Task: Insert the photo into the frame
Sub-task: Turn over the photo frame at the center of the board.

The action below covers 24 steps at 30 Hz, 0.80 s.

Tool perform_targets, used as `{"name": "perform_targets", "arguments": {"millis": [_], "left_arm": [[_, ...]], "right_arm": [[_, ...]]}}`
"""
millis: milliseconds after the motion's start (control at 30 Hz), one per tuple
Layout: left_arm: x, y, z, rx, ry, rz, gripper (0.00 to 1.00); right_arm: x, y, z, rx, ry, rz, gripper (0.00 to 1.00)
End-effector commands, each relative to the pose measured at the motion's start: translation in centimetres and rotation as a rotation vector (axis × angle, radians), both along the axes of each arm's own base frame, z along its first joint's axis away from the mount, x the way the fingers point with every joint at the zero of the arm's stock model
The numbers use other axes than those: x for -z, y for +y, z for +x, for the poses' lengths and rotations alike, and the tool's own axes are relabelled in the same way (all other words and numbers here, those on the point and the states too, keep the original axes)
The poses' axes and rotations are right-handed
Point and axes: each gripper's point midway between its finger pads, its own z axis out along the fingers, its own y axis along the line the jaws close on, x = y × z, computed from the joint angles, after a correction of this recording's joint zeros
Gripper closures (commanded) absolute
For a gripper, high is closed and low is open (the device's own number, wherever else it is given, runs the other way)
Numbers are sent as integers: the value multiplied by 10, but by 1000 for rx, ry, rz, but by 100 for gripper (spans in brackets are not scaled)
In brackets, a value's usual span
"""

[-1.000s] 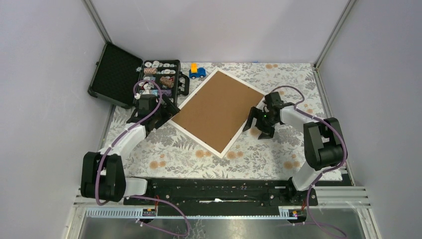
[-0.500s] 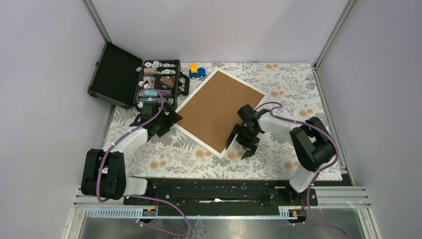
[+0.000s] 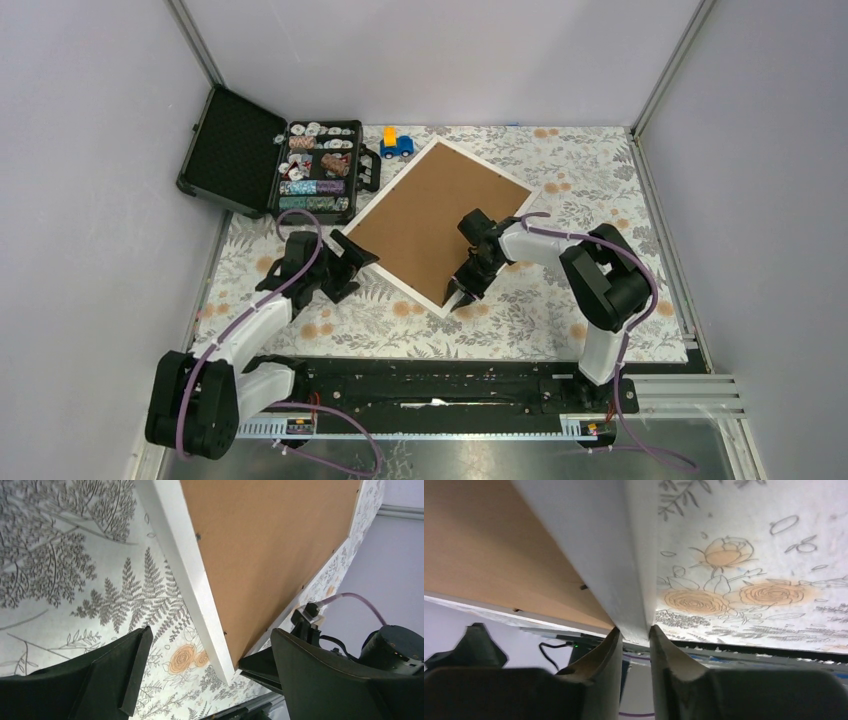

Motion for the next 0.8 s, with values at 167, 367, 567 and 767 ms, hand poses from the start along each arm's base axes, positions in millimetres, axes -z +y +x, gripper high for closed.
{"name": "perform_targets", "arguments": {"millis": [167,367,567,767], "left_arm": [[-5,-21,-12,-35,-41,-151,4],[6,-29,-13,15,-147,-172,1],[13,-38,-16,24,-194,-187,1],[19,-50,-23,55,-196,-246,1]], "right_arm": [[20,-27,-11,56,8,-162,100],[-10,-14,-8,37,-11,-81,100],[-38,-5,-4,70,-39,-6,100],[-57,0,-2,93,-60,39,100]]}}
